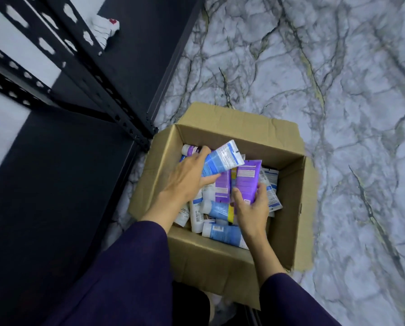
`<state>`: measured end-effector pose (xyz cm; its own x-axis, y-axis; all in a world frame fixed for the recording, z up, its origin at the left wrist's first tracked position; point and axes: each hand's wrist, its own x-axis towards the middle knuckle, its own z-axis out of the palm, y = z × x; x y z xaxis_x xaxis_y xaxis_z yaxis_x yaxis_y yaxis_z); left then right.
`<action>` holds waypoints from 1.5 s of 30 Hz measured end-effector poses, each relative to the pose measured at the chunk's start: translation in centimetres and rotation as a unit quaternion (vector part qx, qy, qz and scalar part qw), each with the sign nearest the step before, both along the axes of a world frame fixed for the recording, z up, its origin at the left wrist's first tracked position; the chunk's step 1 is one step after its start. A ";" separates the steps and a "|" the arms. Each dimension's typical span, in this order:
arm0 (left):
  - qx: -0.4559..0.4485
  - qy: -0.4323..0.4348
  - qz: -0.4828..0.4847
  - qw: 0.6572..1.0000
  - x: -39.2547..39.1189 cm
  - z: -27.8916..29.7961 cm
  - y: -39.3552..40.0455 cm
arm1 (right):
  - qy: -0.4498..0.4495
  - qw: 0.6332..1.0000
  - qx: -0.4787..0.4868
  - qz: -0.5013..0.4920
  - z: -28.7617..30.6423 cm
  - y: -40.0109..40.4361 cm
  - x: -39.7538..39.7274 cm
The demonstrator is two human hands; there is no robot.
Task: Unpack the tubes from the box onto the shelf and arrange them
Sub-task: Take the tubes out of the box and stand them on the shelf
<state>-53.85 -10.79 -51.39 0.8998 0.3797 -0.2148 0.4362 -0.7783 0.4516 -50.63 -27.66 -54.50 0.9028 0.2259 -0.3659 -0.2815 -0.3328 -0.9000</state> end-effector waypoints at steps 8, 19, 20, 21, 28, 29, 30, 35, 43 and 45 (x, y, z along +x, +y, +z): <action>-0.021 -0.243 0.260 0.934 -3.1 17.8 -0.9 | -0.090 0.980 0.175 0.042 17.3 4.5 0.3; 0.091 -0.480 0.387 0.782 -16.3 41.3 -2.2 | -0.153 0.875 0.382 0.256 42.2 10.5 -10.9; 0.109 -0.489 0.399 0.768 -17.8 42.9 -2.2 | -0.155 0.861 0.395 0.279 43.8 11.1 -12.3; 0.128 -0.495 0.413 0.754 -19.4 44.6 -2.2 | -0.153 0.846 0.413 0.300 45.4 11.6 -13.8; 0.156 -0.545 0.495 0.659 -32.6 52.5 -1.4 | -0.112 0.751 0.475 0.444 52.8 15.8 -25.4; 0.156 -0.549 0.506 0.647 -34.7 52.9 -1.3 | -0.102 0.736 0.474 0.473 53.3 16.5 -27.2; 0.160 -0.551 0.517 0.635 -36.9 53.2 -1.1 | -0.091 0.720 0.472 0.501 53.7 17.2 -29.0; 0.167 -0.540 0.575 0.591 -47.2 53.5 -0.4 | -0.056 0.659 0.452 0.599 54.9 20.4 -37.8; 0.175 -0.488 0.647 0.559 -59.5 52.4 1.7 | -0.056 0.575 0.424 0.697 55.8 24.7 -48.3; 0.177 -0.492 0.657 0.544 -61.5 52.0 2.3 | -0.070 0.555 0.417 0.716 55.7 25.5 -50.3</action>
<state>-115.35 -8.47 0.57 -0.5832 0.6948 0.4208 0.4041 -0.2012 0.8923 -100.88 -2.12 1.19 -0.4150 0.7866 0.4571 -0.1736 0.4247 -0.8885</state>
